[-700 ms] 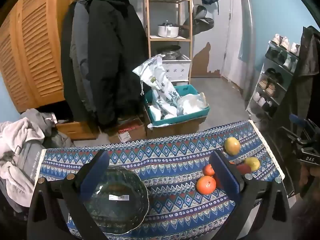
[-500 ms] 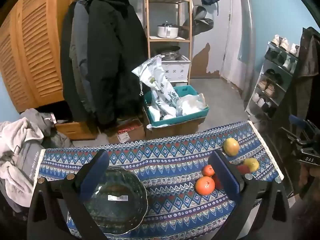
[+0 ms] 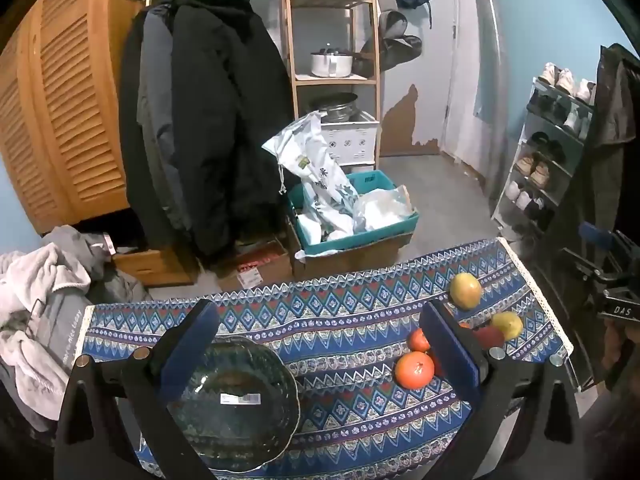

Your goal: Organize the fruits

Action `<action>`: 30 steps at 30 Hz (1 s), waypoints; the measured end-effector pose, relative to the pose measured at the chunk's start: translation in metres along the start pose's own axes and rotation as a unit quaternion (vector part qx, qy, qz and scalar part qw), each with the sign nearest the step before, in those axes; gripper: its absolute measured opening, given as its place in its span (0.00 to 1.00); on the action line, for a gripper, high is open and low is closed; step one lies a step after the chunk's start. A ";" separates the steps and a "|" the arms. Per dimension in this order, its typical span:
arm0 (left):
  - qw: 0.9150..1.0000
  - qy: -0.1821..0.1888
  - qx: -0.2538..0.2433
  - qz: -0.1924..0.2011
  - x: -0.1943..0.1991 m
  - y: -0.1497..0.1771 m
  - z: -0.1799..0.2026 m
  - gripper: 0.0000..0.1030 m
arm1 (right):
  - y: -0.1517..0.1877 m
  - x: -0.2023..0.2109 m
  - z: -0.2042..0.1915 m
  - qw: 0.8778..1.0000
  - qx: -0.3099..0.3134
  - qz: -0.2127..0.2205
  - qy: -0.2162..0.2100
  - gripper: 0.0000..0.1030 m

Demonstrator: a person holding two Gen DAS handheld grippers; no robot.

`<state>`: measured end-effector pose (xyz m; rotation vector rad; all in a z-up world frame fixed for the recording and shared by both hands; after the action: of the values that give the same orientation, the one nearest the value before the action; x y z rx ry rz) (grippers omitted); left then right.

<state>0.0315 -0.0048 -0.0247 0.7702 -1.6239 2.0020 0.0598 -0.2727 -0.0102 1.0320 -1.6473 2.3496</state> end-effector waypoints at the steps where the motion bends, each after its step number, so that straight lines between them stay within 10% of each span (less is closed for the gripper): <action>1: 1.000 0.000 -0.001 0.001 0.001 0.000 0.000 0.99 | 0.000 -0.001 -0.001 1.000 0.000 0.000 0.000 0.97; 30: 1.000 0.010 0.003 0.000 0.002 0.003 -0.001 0.99 | 0.000 -0.001 -0.001 1.000 0.000 0.005 0.000 0.97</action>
<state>0.0278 -0.0046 -0.0255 0.7501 -1.6059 2.0096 0.0597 -0.2713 -0.0109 1.0251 -1.6565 2.3553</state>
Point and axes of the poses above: each gripper's, at about its wrist camera, not at the fingertips, and x roughly against the way its jaws point, z to its right, y to its underside, the point moved 4 cm from there along -x, roughly the way its jaws point, and after that the axes turned 13 degrees about x, right-handed, at the moved point
